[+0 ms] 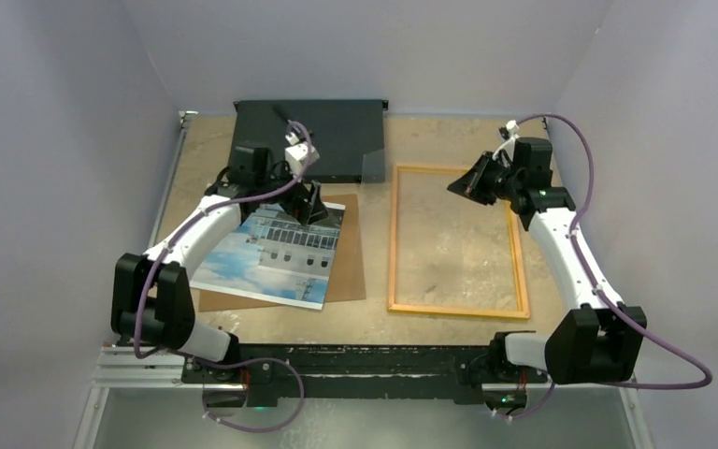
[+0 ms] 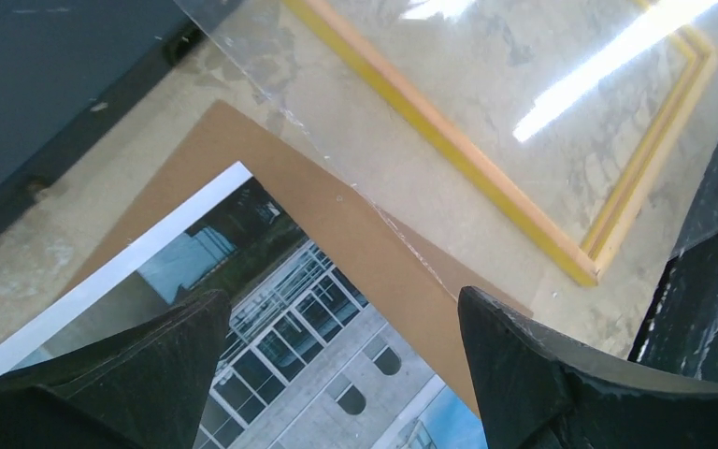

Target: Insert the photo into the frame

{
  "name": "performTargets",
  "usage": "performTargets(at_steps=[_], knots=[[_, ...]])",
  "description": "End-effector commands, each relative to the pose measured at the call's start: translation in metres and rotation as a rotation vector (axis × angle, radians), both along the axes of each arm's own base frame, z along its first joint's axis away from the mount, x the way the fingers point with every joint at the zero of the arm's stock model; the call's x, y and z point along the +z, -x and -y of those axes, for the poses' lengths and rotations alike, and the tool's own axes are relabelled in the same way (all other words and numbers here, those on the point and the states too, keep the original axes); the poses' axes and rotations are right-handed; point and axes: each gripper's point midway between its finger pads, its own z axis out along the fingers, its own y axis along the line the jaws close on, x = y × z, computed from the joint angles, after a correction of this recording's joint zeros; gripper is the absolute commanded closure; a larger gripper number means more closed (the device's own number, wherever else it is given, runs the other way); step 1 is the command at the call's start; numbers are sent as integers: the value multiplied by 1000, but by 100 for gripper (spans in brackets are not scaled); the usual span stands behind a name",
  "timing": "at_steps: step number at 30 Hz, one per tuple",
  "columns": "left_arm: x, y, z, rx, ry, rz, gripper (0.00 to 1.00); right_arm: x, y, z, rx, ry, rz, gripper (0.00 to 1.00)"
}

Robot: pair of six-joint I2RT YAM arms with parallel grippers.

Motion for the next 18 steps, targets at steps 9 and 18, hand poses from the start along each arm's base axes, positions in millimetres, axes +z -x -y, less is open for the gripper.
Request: performTargets(at_steps=[9, 18], knots=[[-67, 18, 52, -215, -260, 80, 10, -47, -5, 94, -247, 506, -138, 100], [-111, 15, 78, -297, -380, 132, 14, -73, -8, 147, -364, 783, -232, 100]])
